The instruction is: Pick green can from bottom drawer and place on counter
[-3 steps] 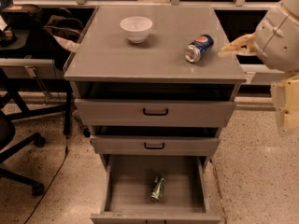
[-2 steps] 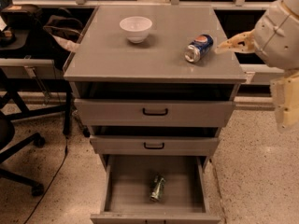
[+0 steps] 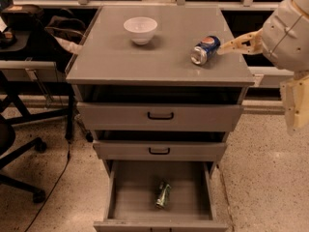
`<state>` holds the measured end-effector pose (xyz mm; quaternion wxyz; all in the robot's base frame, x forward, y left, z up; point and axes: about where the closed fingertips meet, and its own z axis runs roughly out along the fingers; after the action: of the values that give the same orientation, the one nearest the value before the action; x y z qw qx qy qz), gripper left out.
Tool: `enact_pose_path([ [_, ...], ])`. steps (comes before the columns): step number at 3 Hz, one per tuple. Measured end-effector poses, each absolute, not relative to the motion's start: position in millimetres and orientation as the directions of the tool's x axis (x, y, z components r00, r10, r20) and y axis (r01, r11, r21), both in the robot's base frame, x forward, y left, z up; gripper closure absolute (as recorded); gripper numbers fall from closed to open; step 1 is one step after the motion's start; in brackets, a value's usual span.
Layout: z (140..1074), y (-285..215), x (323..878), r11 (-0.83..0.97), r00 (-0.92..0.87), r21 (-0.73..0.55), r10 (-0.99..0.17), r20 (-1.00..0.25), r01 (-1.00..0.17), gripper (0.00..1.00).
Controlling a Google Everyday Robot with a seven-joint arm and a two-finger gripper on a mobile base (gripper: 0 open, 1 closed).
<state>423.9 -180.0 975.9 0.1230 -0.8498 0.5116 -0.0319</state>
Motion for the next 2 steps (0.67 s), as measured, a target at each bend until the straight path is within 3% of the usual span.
enact_pose_path([
  [2, 963, -144, 398, -0.726, 0.775, -0.297, -0.625, -0.091, -0.62, 0.0],
])
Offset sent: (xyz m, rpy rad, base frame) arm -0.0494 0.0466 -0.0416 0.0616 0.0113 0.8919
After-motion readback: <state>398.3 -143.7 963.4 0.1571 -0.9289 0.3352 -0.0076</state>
